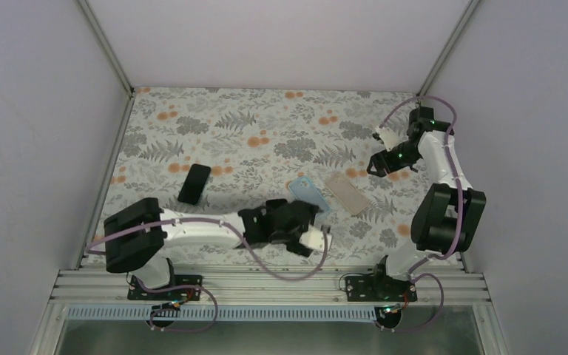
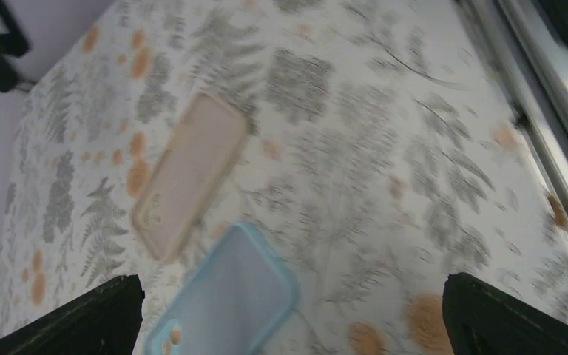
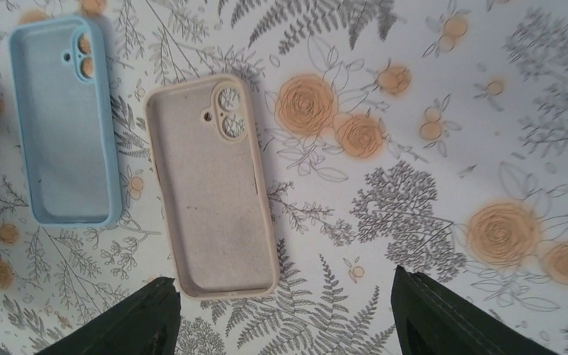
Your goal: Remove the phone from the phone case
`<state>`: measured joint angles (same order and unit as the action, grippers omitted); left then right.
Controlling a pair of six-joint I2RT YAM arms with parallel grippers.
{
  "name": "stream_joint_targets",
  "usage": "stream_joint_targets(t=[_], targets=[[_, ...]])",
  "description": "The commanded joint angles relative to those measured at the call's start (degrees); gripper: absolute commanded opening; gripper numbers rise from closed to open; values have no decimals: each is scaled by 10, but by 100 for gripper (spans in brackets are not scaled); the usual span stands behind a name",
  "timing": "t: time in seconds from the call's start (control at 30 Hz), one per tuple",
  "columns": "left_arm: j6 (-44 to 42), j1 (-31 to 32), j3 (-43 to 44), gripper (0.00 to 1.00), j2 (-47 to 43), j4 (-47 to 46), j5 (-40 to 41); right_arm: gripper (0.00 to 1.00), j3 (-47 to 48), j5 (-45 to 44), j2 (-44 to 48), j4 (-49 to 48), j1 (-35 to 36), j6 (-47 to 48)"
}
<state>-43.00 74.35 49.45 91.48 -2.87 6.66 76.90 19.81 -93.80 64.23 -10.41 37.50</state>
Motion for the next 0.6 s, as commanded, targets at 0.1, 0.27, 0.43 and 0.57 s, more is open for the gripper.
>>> stream_joint_targets(t=[0.1, 0.27, 0.43, 0.57], targets=[[111, -166, 256, 100, -3, 264, -232, 80, 33, 96, 31, 22, -9, 42], [140, -307, 431, 100, 54, 423, -439, 100, 9, 189, 92, 7, -9, 81], [158, -433, 502, 100, 68, 479, -509, 100, -57, 180, 160, -111, -9, 14], [177, -555, 537, 100, 64, 502, -525, 100, -110, 162, 212, -240, -9, -71]])
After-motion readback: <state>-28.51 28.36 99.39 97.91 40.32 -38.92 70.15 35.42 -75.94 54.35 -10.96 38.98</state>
